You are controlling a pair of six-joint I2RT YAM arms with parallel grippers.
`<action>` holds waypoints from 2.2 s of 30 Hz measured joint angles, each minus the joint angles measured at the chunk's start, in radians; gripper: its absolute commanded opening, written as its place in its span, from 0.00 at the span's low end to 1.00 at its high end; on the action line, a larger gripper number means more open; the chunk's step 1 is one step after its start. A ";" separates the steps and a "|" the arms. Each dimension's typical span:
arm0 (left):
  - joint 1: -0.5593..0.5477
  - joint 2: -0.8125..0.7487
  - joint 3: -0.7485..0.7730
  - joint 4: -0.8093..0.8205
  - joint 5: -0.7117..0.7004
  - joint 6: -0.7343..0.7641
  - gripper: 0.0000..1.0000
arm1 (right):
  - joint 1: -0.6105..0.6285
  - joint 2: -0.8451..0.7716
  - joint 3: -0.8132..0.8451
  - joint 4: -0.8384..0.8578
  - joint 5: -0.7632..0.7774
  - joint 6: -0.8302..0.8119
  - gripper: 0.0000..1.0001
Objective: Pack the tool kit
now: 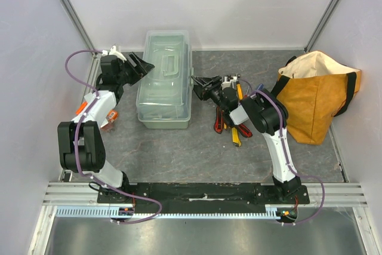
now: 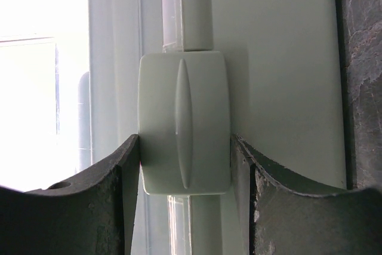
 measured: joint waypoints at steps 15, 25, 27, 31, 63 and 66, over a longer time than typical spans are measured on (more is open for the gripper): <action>-0.018 0.018 0.017 -0.015 0.020 -0.042 0.80 | -0.003 -0.074 -0.122 0.023 0.036 0.022 0.44; -0.016 0.025 0.036 -0.040 0.007 -0.054 0.80 | -0.028 -0.150 -0.080 -0.162 -0.060 -0.123 0.37; -0.012 0.031 0.044 -0.041 -0.006 -0.063 0.80 | -0.037 -0.151 -0.036 -0.225 -0.084 -0.154 0.35; -0.002 0.033 0.047 -0.042 -0.027 -0.079 0.80 | -0.046 -0.152 0.053 -0.354 -0.119 -0.217 0.34; 0.012 0.062 0.123 -0.121 -0.023 -0.033 0.80 | -0.087 -0.179 0.202 -0.649 -0.256 -0.372 0.25; 0.012 0.063 0.139 -0.146 -0.049 -0.028 0.80 | -0.087 -0.179 0.267 -0.739 -0.256 -0.440 0.24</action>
